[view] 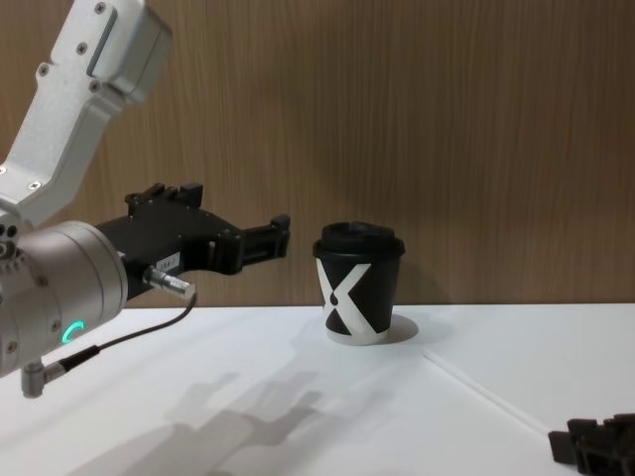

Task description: Pick up the straw with one hand, pass it to the other hand, and insert it into the cup.

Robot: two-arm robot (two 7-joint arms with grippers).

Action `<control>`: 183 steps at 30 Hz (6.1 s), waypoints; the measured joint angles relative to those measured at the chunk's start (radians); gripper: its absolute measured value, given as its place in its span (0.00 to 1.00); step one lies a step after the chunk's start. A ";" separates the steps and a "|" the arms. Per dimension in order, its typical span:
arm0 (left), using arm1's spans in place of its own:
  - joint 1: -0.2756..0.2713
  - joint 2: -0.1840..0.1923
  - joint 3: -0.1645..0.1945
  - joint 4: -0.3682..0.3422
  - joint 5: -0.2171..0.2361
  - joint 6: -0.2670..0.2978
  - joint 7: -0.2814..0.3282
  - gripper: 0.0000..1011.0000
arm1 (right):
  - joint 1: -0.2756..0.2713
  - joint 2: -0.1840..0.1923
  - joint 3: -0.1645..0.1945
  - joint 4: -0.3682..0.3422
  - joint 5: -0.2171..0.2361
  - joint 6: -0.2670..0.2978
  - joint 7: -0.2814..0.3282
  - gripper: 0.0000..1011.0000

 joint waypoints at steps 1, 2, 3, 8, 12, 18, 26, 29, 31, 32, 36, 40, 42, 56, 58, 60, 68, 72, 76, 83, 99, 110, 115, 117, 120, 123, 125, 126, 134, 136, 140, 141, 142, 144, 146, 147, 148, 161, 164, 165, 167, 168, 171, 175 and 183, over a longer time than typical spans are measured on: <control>0.000 0.000 0.000 0.000 0.000 0.000 0.000 0.99 | 0.000 0.000 0.000 0.000 0.000 0.000 0.000 0.24; 0.000 0.000 0.000 0.000 0.000 0.000 0.000 0.99 | 0.000 0.000 0.000 0.000 0.000 0.000 0.000 0.23; 0.000 0.000 0.000 0.000 0.000 0.000 0.000 0.99 | 0.000 0.000 0.000 0.000 0.000 0.000 0.000 0.23; 0.000 0.000 0.000 0.000 0.000 0.000 0.000 0.99 | 0.000 0.000 0.000 0.000 0.000 0.001 0.000 0.20; 0.000 0.000 0.000 0.000 0.000 0.000 0.000 0.99 | 0.000 0.000 0.000 0.000 0.000 0.001 0.000 0.17; 0.000 0.000 0.000 0.000 0.000 0.000 0.000 0.99 | 0.000 0.000 0.000 0.000 0.000 0.001 0.000 0.14; 0.000 0.000 0.000 0.000 0.000 0.000 0.000 0.99 | 0.000 0.000 0.000 0.000 0.000 0.001 0.000 0.09; 0.000 0.000 0.000 0.000 0.000 0.000 0.000 0.99 | -0.001 0.002 0.000 0.001 0.001 -0.002 0.000 0.08; 0.000 0.000 0.000 0.000 0.000 0.000 0.000 0.99 | -0.002 0.002 0.001 0.001 0.001 -0.005 0.001 0.06; 0.000 0.000 0.000 0.000 0.000 0.000 0.000 0.99 | -0.003 0.003 0.001 0.002 0.001 -0.010 0.001 0.06; 0.000 0.000 0.000 0.000 0.000 0.000 0.000 0.99 | -0.008 0.006 0.005 0.005 0.001 -0.029 0.005 0.04; 0.000 0.000 0.000 0.000 0.000 0.000 0.000 0.99 | -0.015 0.013 0.013 0.005 0.002 -0.051 0.013 0.02; 0.000 0.000 0.000 0.000 0.000 0.000 0.000 0.99 | -0.019 0.019 0.019 0.001 0.005 -0.064 0.019 0.01; 0.000 0.000 0.000 0.000 0.000 0.000 0.000 0.99 | -0.042 0.065 0.070 -0.049 0.036 -0.180 0.068 0.01; 0.000 0.000 0.000 0.000 0.000 0.000 0.000 0.99 | -0.045 0.072 0.077 -0.057 0.045 -0.203 0.081 0.01; 0.000 0.000 0.000 0.000 0.000 0.000 0.000 0.99 | -0.046 0.076 0.083 -0.061 0.051 -0.218 0.090 0.01; 0.000 0.000 0.000 0.000 0.000 0.000 0.000 0.99 | -0.045 0.092 0.107 -0.071 0.094 -0.318 0.160 0.01; 0.000 0.000 0.000 0.000 0.000 0.000 0.000 0.99 | -0.036 0.097 0.115 -0.071 0.116 -0.363 0.200 0.01; 0.000 0.000 0.000 0.000 0.000 0.000 0.000 0.99 | -0.020 0.100 0.118 -0.069 0.142 -0.407 0.246 0.01; 0.000 0.000 0.000 0.000 0.000 0.000 0.000 0.99 | 0.015 0.098 0.111 -0.062 0.171 -0.450 0.302 0.01; 0.000 0.000 0.000 0.000 0.000 0.000 0.000 0.99 | 0.101 0.072 0.063 -0.037 0.198 -0.479 0.370 0.01; 0.003 0.005 -0.006 -0.008 -0.005 0.000 -0.011 0.99 | 0.128 0.062 0.046 -0.030 0.206 -0.484 0.386 0.01; 0.010 0.023 -0.023 -0.034 -0.037 0.000 -0.050 0.99 | 0.136 0.059 0.041 -0.028 0.208 -0.485 0.389 0.01; 0.012 0.028 -0.028 -0.042 -0.050 0.000 -0.064 0.99 | 0.137 0.058 0.039 -0.027 0.208 -0.485 0.390 0.01; 0.016 0.041 -0.041 -0.061 -0.079 0.000 -0.096 0.99 | 0.139 0.057 0.038 -0.027 0.208 -0.485 0.392 0.01; 0.020 0.054 -0.056 -0.080 -0.115 0.000 -0.136 0.99 | 0.141 0.057 0.037 -0.026 0.209 -0.485 0.393 0.01; 0.023 0.065 -0.069 -0.096 -0.144 0.001 -0.166 0.99 | 0.142 0.056 0.036 -0.026 0.209 -0.486 0.393 0.01; 0.023 0.068 -0.073 -0.100 -0.153 0.002 -0.176 0.99 | 0.143 0.056 0.036 -0.026 0.209 -0.486 0.393 0.01; 0.028 0.098 -0.116 -0.140 -0.265 0.015 -0.284 0.99 | 0.145 0.056 0.035 -0.025 0.210 -0.486 0.394 0.01; 0.028 0.105 -0.128 -0.149 -0.302 0.020 -0.315 0.99 | 0.146 0.056 0.035 -0.025 0.210 -0.486 0.395 0.01; 0.026 0.115 -0.149 -0.160 -0.373 0.033 -0.369 0.99 | 0.146 0.055 0.034 -0.025 0.210 -0.486 0.395 0.01; 0.025 0.118 -0.157 -0.163 -0.400 0.039 -0.392 0.99 | 0.146 0.055 0.034 -0.025 0.210 -0.486 0.395 0.01; 0.024 0.120 -0.160 -0.164 -0.415 0.042 -0.403 0.99 | 0.146 0.055 0.034 -0.025 0.210 -0.486 0.395 0.01; 0.020 0.123 -0.170 -0.166 -0.457 0.053 -0.435 0.99 | 0.147 0.055 0.034 -0.025 0.210 -0.486 0.395 0.01; 0.017 0.124 -0.176 -0.167 -0.484 0.061 -0.454 0.99 | 0.147 0.055 0.034 -0.025 0.210 -0.486 0.395 0.01; 0.014 0.124 -0.183 -0.167 -0.512 0.068 -0.471 0.99 | 0.147 0.055 0.034 -0.025 0.210 -0.486 0.396 0.01; 0.013 0.124 -0.185 -0.167 -0.529 0.073 -0.483 0.99 | 0.147 0.055 0.034 -0.025 0.210 -0.486 0.396 0.01; -0.015 0.107 -0.212 -0.146 -0.741 0.155 -0.586 0.99 | 0.148 0.054 0.033 -0.025 0.210 -0.486 0.396 0.01; -0.022 0.100 -0.212 -0.139 -0.774 0.172 -0.596 0.99 | 0.148 0.054 0.033 -0.025 0.210 -0.486 0.396 0.01; -0.023 0.099 -0.212 -0.137 -0.781 0.175 -0.597 0.99 | 0.148 0.054 0.033 -0.025 0.210 -0.486 0.396 0.01; -0.027 0.094 -0.210 -0.132 -0.801 0.187 -0.600 0.99 | 0.148 0.054 0.033 -0.025 0.210 -0.486 0.396 0.01; -0.028 0.092 -0.209 -0.130 -0.807 0.190 -0.600 0.99 | 0.148 0.054 0.033 -0.025 0.210 -0.486 0.396 0.01; -0.033 0.085 -0.205 -0.124 -0.827 0.201 -0.596 0.99 | 0.148 0.054 0.033 -0.025 0.210 -0.486 0.396 0.01; -0.039 0.072 -0.199 -0.113 -0.852 0.217 -0.577 0.99 | 0.148 0.054 0.033 -0.025 0.210 -0.486 0.396 0.01; -0.058 0.044 -0.179 -0.091 -0.873 0.228 -0.542 0.99 | 0.148 0.054 0.033 -0.025 0.210 -0.486 0.396 0.01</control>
